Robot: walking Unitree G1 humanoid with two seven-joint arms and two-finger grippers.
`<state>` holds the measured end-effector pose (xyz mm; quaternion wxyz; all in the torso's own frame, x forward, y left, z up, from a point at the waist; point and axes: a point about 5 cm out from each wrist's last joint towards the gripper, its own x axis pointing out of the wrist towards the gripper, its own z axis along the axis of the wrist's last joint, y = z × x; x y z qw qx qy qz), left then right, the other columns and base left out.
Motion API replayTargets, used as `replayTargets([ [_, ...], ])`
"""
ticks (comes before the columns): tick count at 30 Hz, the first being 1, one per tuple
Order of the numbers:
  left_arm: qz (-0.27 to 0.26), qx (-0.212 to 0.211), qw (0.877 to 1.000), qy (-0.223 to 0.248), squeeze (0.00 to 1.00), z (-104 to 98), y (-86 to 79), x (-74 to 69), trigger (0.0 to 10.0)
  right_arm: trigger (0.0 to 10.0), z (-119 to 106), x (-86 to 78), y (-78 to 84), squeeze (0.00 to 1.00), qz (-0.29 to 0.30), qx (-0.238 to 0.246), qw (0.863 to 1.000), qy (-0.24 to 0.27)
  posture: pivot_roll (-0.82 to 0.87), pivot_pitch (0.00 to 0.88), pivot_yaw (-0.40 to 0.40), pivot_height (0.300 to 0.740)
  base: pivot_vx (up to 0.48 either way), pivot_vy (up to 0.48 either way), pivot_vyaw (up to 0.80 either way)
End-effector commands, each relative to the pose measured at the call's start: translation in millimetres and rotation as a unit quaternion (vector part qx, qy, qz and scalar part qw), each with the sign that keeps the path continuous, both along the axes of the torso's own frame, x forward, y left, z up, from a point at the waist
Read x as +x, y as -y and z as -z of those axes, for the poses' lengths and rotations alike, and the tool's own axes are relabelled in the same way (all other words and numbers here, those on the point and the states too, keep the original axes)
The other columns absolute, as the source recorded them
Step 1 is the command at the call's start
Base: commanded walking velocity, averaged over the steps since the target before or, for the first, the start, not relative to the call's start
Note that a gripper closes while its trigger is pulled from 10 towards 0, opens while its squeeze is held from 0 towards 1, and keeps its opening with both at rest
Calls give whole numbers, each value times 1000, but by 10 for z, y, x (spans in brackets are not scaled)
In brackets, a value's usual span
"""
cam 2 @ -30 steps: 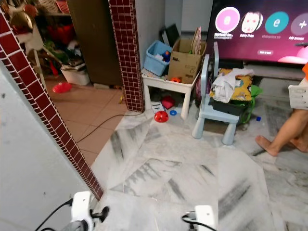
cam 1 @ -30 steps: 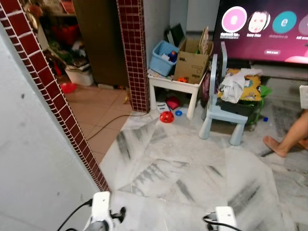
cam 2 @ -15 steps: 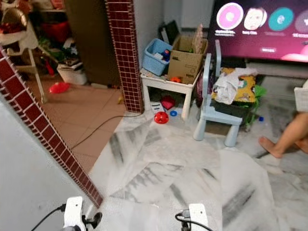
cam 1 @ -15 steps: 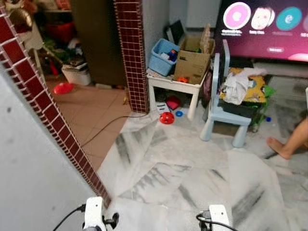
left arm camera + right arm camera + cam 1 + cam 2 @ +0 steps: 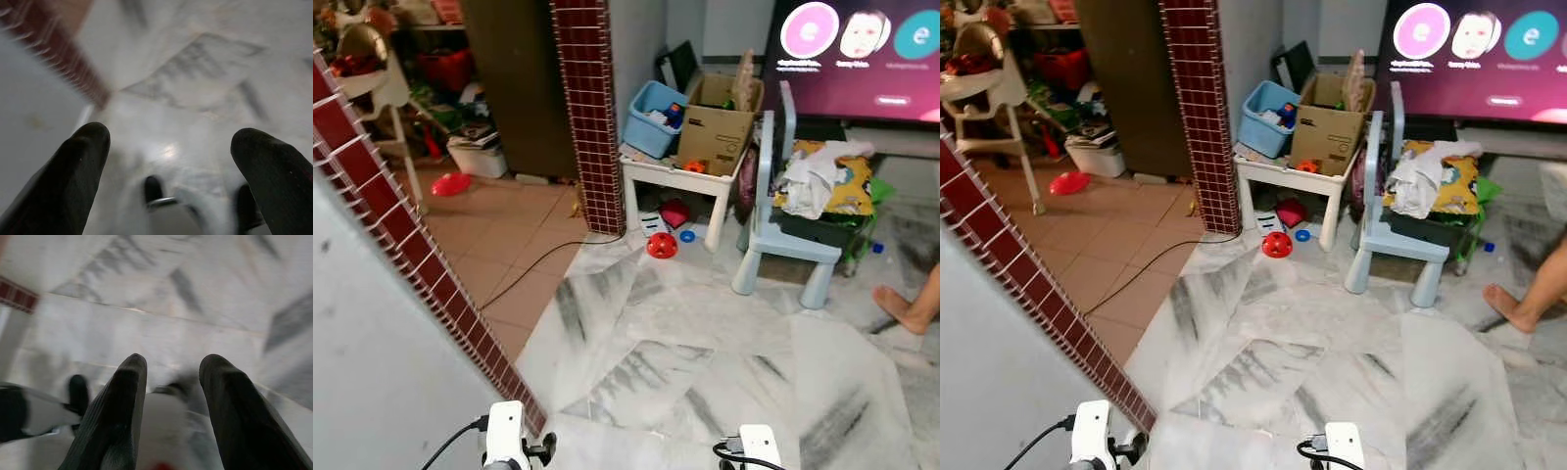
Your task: Hang keys on a hook
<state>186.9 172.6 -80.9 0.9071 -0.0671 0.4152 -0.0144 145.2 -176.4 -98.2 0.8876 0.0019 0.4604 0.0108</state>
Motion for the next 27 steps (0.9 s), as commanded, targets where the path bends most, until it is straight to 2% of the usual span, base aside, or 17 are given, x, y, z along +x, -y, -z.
replayTargets([
  [1, -8, 7, 1000, -11, 0, 31, -58, -74, 10000, 10000, -20, 54, -10, 0, 3, 3, 1000, 8, -35, 0, 48, 721, 292, 0, 0],
  [27, -8, 8, 1000, -13, 0, 38, -68, -90, 10000, 10000, -17, 47, -10, 0, 8, 5, 1000, 7, -32, 0, 48, 721, 295, 0, 0],
])
